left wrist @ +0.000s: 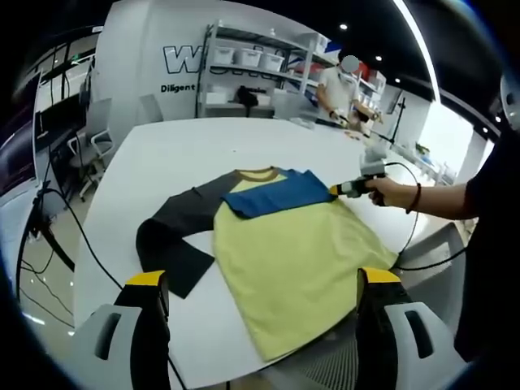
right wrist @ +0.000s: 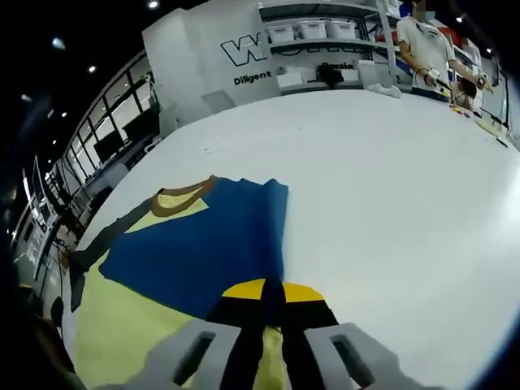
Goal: Fold the garment on the visible template until the final outline fits inside the template.
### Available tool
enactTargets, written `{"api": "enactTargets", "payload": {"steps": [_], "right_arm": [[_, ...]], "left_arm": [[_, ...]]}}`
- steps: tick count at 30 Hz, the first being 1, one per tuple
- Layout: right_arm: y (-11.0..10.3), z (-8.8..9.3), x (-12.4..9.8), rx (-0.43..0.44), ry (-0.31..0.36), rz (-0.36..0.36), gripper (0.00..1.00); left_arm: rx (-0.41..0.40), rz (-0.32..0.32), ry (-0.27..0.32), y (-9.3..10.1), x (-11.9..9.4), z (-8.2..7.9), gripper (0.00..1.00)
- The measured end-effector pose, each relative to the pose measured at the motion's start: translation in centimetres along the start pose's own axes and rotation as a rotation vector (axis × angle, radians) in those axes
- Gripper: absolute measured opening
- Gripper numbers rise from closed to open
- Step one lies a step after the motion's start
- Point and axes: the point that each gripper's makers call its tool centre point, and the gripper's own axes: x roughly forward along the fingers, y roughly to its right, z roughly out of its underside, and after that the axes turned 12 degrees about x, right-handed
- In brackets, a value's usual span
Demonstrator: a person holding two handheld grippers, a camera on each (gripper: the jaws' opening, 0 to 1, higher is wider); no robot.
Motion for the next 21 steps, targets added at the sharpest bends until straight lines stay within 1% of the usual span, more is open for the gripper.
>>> {"api": "enactTargets", "payload": {"steps": [2, 6, 9, 10, 11, 12, 14, 16, 21], "right_arm": [[0.2, -0.3, 0.4, -0.021, 0.000, -0.001, 0.00], [0.7, -0.8, 1.0, -0.019, -0.012, -0.007, 0.00], [1.0, -1.1, 1.4, -0.048, -0.028, -0.006, 0.00], [1.0, -1.1, 1.3, -0.077, -0.035, -0.003, 0.00], [1.0, -1.1, 1.1, -0.084, -0.035, 0.003, 0.00], [1.4, -1.4, 1.0, -0.113, -0.039, 0.017, 0.00], [1.5, -1.5, 0.7, -0.131, -0.042, 0.021, 0.00], [2.0, -1.6, 0.4, -0.167, -0.051, 0.033, 0.00], [3.9, -2.1, 0.2, -0.180, -0.063, 0.049, 0.00]], "left_arm": [[0.000, -0.001, 0.002, 0.0, 0.0, 0.0, 0.92], [0.000, -0.001, -0.003, 0.1, -0.1, 0.1, 0.92], [-0.003, -0.008, -0.005, -0.1, -0.1, 0.2, 0.92], [-0.004, -0.014, -0.006, -0.3, -0.1, 0.2, 0.92], [-0.005, -0.020, -0.010, -0.5, -0.1, 0.3, 0.92], [-0.005, -0.032, -0.018, -0.9, 0.0, 0.4, 0.92], [-0.009, -0.049, -0.019, -1.3, 0.1, 0.5, 0.91], [-0.014, -0.058, -0.024, -1.6, 0.3, 0.5, 0.91], [-0.002, -0.069, -0.046, -2.4, 1.1, 0.6, 0.91]]}}
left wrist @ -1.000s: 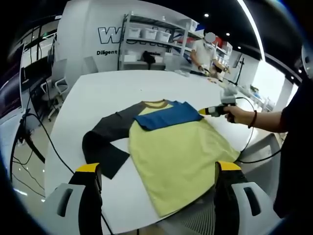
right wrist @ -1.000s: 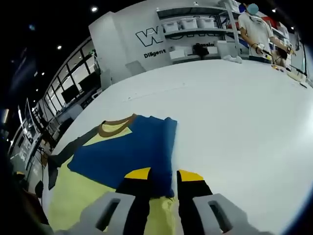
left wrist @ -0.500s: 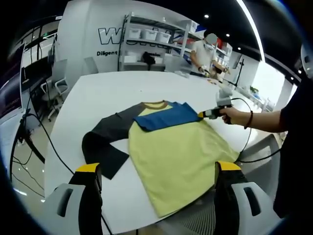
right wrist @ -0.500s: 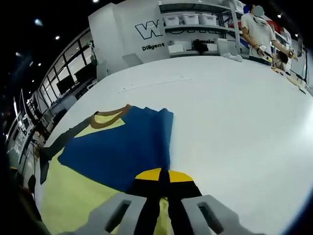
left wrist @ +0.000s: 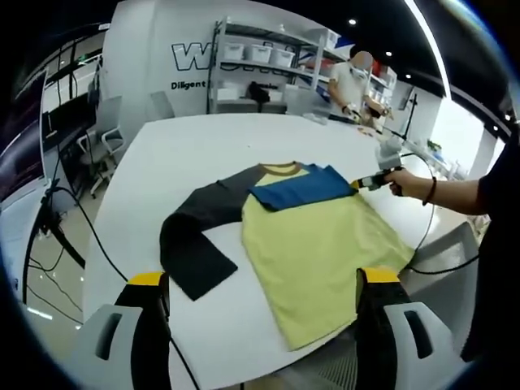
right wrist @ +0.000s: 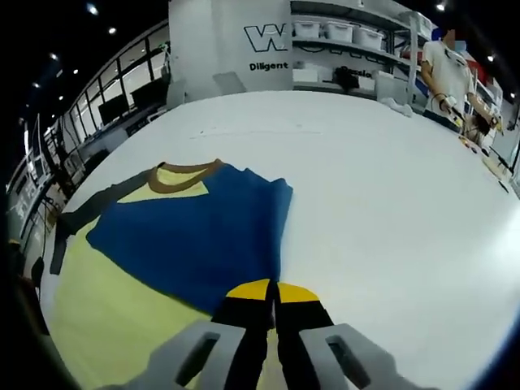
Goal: Fold the garment on the visible template until the final outline fits inside the template.
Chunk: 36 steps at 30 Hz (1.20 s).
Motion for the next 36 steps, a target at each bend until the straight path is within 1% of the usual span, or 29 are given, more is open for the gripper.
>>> {"api": "enactTargets", "payload": {"steps": [3, 7, 9, 11, 14, 17, 18, 20, 21, 24, 25, 28, 29, 30, 31, 34, 35, 36], "right_arm": [[1.0, -0.4, 0.1, -0.038, -0.014, 0.006, 0.00], [2.8, -1.0, 0.2, -0.030, -0.023, 0.021, 0.00], [3.5, -1.2, 0.4, -0.035, -0.027, 0.030, 0.00], [4.2, -1.6, 0.5, -0.036, -0.030, 0.036, 0.00], [5.1, -2.0, 0.8, -0.026, -0.036, 0.037, 0.00], [6.1, -2.5, 1.0, -0.039, -0.039, 0.051, 0.00], [6.7, -2.8, 1.1, -0.047, -0.041, 0.058, 0.00], [7.2, -3.0, 1.2, -0.036, -0.042, 0.061, 0.00], [7.5, -3.2, 1.2, -0.027, -0.043, 0.062, 0.00], [7.9, -3.3, 1.3, -0.018, -0.041, 0.062, 0.00], [8.1, -3.4, 1.3, -0.016, -0.039, 0.064, 0.00], [8.5, -3.6, 1.3, -0.016, -0.037, 0.070, 0.00], [8.6, -3.7, 1.4, -0.016, -0.035, 0.074, 0.00], [8.8, -3.7, 1.4, -0.015, -0.034, 0.076, 0.00], [9.1, -3.8, 1.4, -0.002, -0.030, 0.081, 0.00], [9.3, -4.0, 1.5, 0.012, -0.031, 0.079, 0.00], [9.3, -4.0, 1.5, 0.011, -0.031, 0.079, 0.00], [9.2, -3.9, 1.5, -0.003, -0.036, 0.075, 0.00]], "left_arm": [[-0.008, -0.004, -0.017, -0.4, 0.5, 0.4, 0.90], [-0.019, -0.005, -0.039, -0.9, 1.3, 0.9, 0.89], [-0.028, -0.004, -0.038, -1.0, 1.6, 1.0, 0.87], [-0.048, -0.011, -0.031, -1.5, 2.2, 0.9, 0.86], [-0.058, -0.016, -0.028, -1.9, 3.0, 0.9, 0.85], [-0.061, -0.037, -0.028, -2.6, 4.0, 1.0, 0.83], [-0.074, -0.042, -0.032, -2.9, 4.5, 1.2, 0.83], [-0.081, -0.044, -0.024, -3.3, 4.9, 1.4, 0.82], [-0.094, -0.045, -0.030, -3.5, 5.1, 1.5, 0.80], [-0.093, -0.047, -0.044, -4.1, 5.7, 2.0, 0.78], [-0.094, -0.053, -0.059, -4.5, 5.9, 2.3, 0.78], [-0.107, -0.064, -0.060, -5.3, 6.3, 2.6, 0.75], [-0.133, -0.071, -0.054, -5.6, 6.5, 2.8, 0.73], [-0.163, -0.071, -0.059, -5.7, 6.7, 3.0, 0.71], [-0.175, -0.066, -0.069, -5.8, 6.8, 3.3, 0.70], [-0.169, -0.068, -0.064, -6.0, 7.3, 3.5, 0.68], [-0.169, -0.072, -0.070, -6.1, 7.5, 3.7, 0.68], [-0.150, -0.069, -0.092, -6.1, 7.8, 4.1, 0.67]]}}
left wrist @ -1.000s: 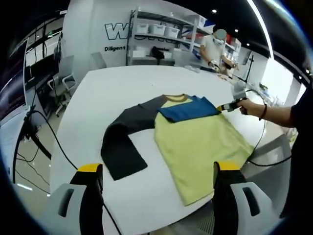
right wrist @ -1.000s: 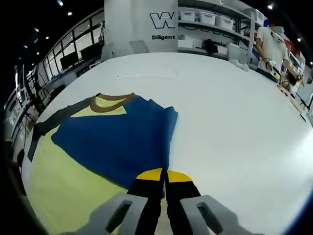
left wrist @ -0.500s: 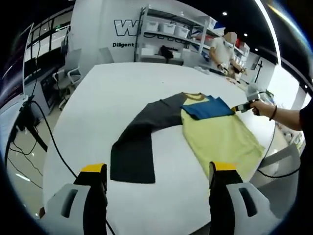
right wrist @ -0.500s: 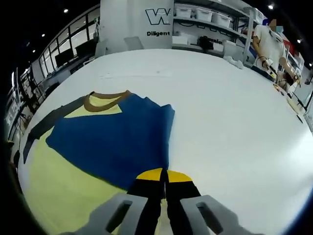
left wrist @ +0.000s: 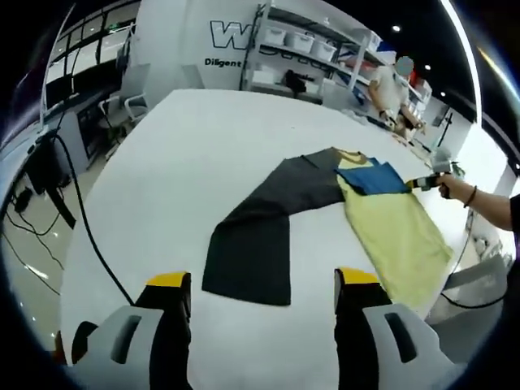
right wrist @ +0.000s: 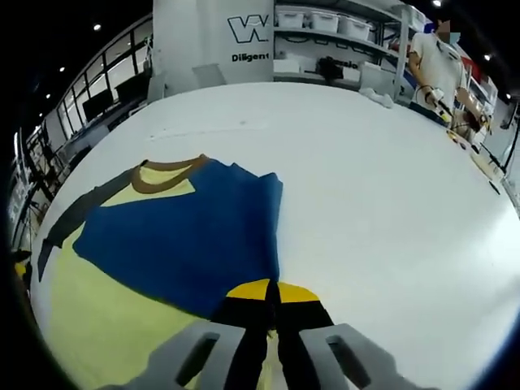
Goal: Fold the garment on the visible template until the final outline fits inside the template.
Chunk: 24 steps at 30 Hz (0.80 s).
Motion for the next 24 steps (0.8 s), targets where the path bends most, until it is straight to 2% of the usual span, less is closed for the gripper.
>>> {"api": "enactTargets", "payload": {"steps": [4, 6, 9, 10, 16, 20, 24], "right_arm": [[-0.1, 0.1, -0.1, -0.020, -0.003, -0.009, 0.00], [-0.2, 0.1, -0.2, 0.009, 0.004, -0.027, 0.00], [-0.5, -0.4, -0.4, 0.069, 0.054, -0.063, 0.00], [-0.4, -0.9, -0.7, 0.080, 0.095, -0.063, 0.03], [-1.7, -3.0, -2.7, 0.105, 0.224, -0.142, 0.22], [-2.4, -2.8, -4.2, 0.110, 0.243, -0.173, 0.32], [-2.5, -1.9, -5.2, 0.104, 0.237, -0.173, 0.29]], "left_arm": [[0.006, -0.014, -0.014, -0.7, 0.8, 0.4, 0.63], [-0.016, -0.015, -0.008, -1.1, 1.1, 0.6, 0.60], [-0.035, -0.024, -0.030, -1.5, 1.6, 1.2, 0.57], [-0.045, -0.028, -0.044, -1.6, 1.7, 1.5, 0.56], [-0.053, -0.037, -0.052, -2.0, 2.1, 1.8, 0.50], [-0.064, -0.036, -0.050, -1.7, 2.1, 1.7, 0.47], [-0.055, -0.046, -0.063, -1.7, 2.1, 1.8, 0.41]]}}
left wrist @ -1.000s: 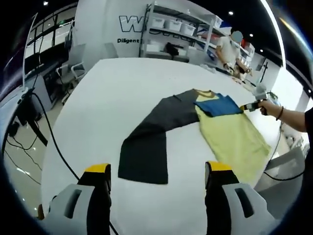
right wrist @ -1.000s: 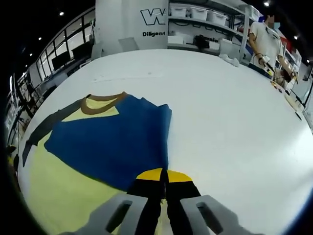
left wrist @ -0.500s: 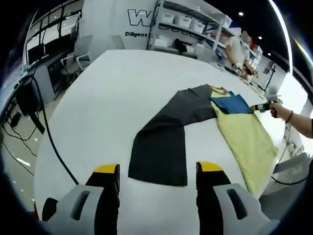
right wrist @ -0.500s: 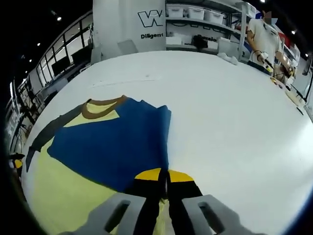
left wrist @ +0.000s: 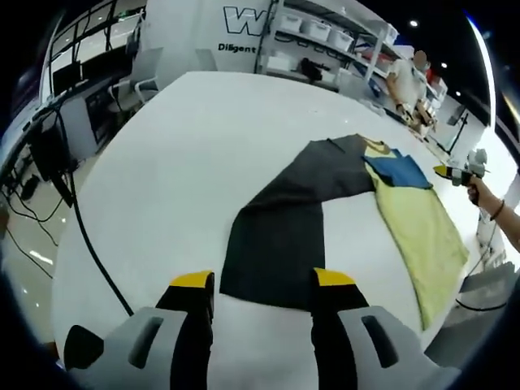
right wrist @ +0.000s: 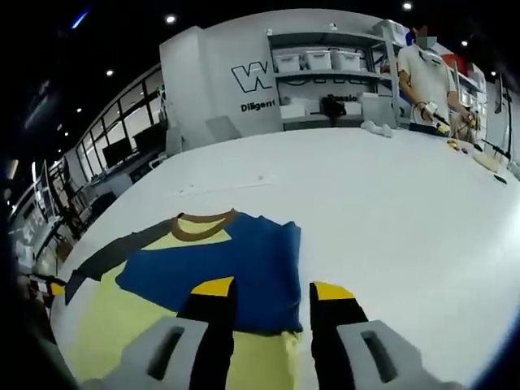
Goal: Fold the garment on the visible template until the final outline fits inside the template.
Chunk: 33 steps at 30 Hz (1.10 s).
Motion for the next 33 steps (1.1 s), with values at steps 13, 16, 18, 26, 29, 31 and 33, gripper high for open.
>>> {"api": "enactTargets", "payload": {"steps": [13, 16, 18, 26, 29, 31, 33], "right_arm": [[0.0, 0.8, -3.0, -0.013, 0.018, 0.018, 0.24], [-0.2, 0.9, -3.2, -0.012, 0.017, 0.014, 0.23], [-0.3, 1.1, -3.3, -0.012, 0.012, 0.014, 0.22], [-0.5, 1.3, -3.4, -0.016, 0.003, 0.006, 0.20], [-0.7, 1.5, -3.4, -0.019, -0.002, 0.001, 0.19], [-1.0, 1.5, -3.4, -0.018, -0.001, -0.005, 0.20], [-1.1, 1.6, -3.3, -0.014, -0.004, -0.011, 0.20]], "left_arm": [[-0.021, -0.064, -0.027, -1.4, 0.2, 0.4, 0.04], [-0.038, -0.057, -0.029, -1.5, 0.2, 0.3, 0.03], [-0.038, -0.056, -0.029, -1.5, 0.2, 0.3, 0.02], [0.005, -0.200, 0.096, -4.3, -1.3, -2.8, 0.00], [0.021, -0.219, 0.134, -4.8, -2.1, -4.2, 0.00], [0.016, -0.202, 0.134, -4.7, -2.0, -4.3, 0.00], [0.008, -0.194, 0.100, -4.6, -1.5, -3.5, 0.00]]}}
